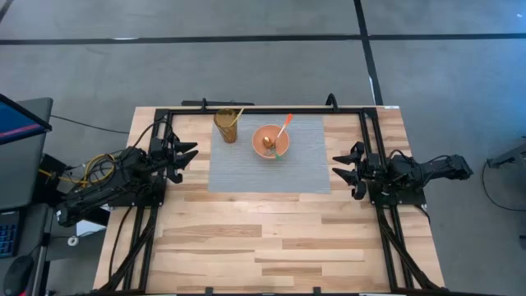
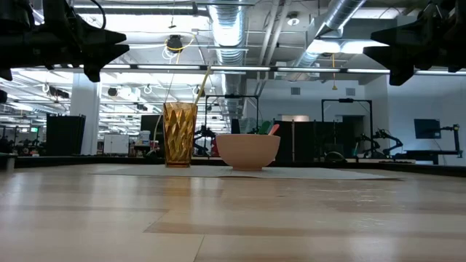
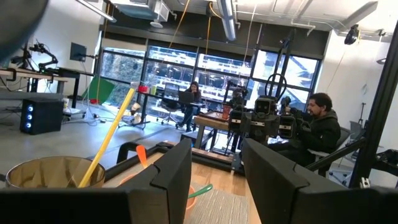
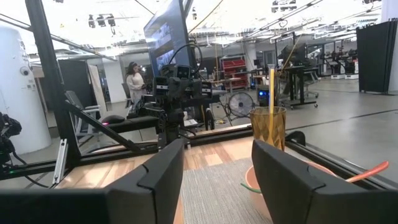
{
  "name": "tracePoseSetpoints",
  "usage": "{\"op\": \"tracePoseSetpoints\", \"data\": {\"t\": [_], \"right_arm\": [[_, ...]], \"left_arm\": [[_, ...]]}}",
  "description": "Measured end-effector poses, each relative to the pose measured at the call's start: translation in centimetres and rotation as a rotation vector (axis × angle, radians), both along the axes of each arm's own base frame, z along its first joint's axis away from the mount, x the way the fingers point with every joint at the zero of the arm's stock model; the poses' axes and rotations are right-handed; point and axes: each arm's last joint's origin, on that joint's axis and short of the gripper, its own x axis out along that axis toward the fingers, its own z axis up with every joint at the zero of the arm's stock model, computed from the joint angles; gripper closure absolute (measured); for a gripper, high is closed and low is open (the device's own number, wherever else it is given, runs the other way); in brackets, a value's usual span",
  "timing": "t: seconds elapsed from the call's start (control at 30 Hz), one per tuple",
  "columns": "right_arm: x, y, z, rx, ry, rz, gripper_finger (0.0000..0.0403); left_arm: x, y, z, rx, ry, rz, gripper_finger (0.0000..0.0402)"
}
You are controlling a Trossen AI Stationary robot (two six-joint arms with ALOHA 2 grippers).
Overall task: Pick & Place Utensil
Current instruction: Return to Home Position
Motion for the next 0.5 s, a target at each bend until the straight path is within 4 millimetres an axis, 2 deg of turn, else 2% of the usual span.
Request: {"op": "tracePoseSetpoints", "data": {"t": [0.5], "right_arm": [[0.00,0.00,0.00,0.000,0.000,-0.001,0.0220]], "left_arm": [[0.00,0.00,0.00,0.000,0.000,0.000,0.0257]]}}
